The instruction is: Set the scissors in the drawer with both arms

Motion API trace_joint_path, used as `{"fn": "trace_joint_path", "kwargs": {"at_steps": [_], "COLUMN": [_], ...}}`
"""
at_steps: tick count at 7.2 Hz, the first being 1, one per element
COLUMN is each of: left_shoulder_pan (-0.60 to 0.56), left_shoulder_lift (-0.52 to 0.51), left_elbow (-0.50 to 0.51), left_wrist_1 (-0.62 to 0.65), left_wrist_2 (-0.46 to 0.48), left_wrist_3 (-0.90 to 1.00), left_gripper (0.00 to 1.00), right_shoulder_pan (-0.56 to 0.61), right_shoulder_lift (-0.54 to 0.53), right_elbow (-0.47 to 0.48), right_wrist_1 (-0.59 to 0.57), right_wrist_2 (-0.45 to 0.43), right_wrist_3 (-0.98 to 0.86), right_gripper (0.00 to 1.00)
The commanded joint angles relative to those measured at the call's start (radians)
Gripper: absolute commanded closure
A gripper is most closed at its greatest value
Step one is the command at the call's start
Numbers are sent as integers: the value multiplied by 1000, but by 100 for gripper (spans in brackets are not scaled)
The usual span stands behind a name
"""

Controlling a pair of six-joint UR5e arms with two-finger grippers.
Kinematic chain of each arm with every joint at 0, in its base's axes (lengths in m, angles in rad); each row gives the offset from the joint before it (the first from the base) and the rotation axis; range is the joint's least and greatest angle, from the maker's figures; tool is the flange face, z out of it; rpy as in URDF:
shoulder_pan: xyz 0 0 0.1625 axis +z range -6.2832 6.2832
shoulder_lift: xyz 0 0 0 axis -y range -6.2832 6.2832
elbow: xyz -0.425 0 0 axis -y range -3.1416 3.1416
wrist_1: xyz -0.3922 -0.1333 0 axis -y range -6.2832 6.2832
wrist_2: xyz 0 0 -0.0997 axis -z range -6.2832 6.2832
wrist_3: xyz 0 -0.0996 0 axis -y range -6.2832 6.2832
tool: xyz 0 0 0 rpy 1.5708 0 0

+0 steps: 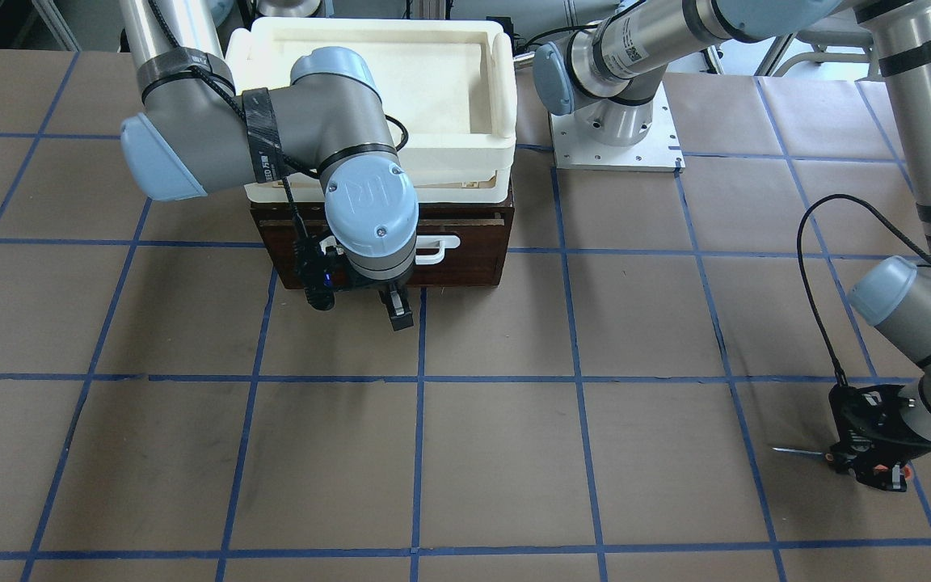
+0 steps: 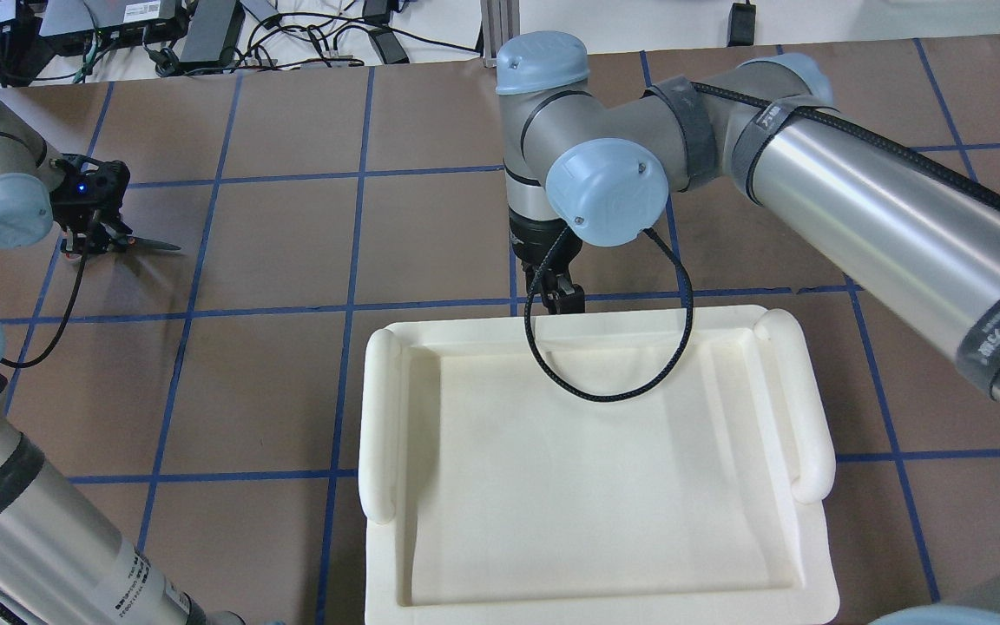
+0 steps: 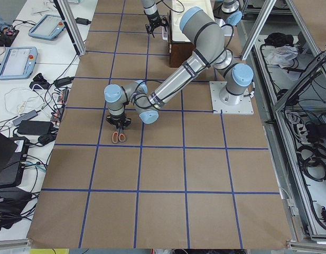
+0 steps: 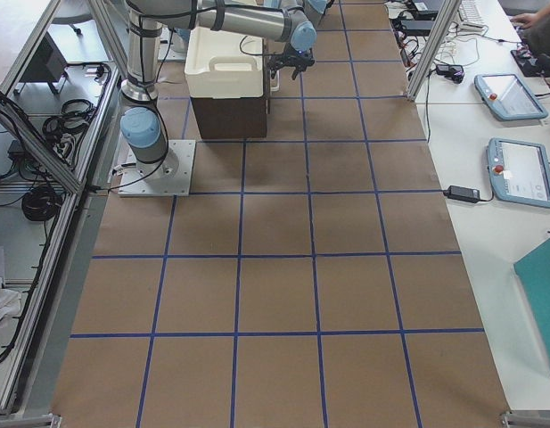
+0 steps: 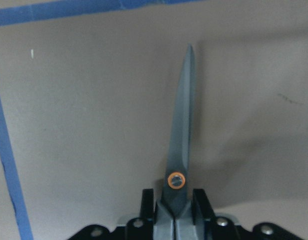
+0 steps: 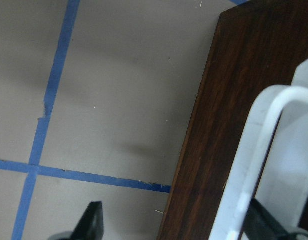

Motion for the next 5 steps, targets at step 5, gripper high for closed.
{"fn": "trace_joint_path", "kwargs": {"at_steps": [5], "left_shoulder_pan": [-29], "left_shoulder_lift": [86], "left_elbow": [0], "left_wrist_1": [-23], "left_wrist_2": [-7], "left_wrist_3": [-27], "left_gripper": [96], "right_shoulder_pan": [0], "right_shoulder_lift": [19], "right_elbow": [6], "right_wrist_1": [-6], "right_wrist_2": [5], "right_wrist_3": [-2], "right_gripper": [0]}}
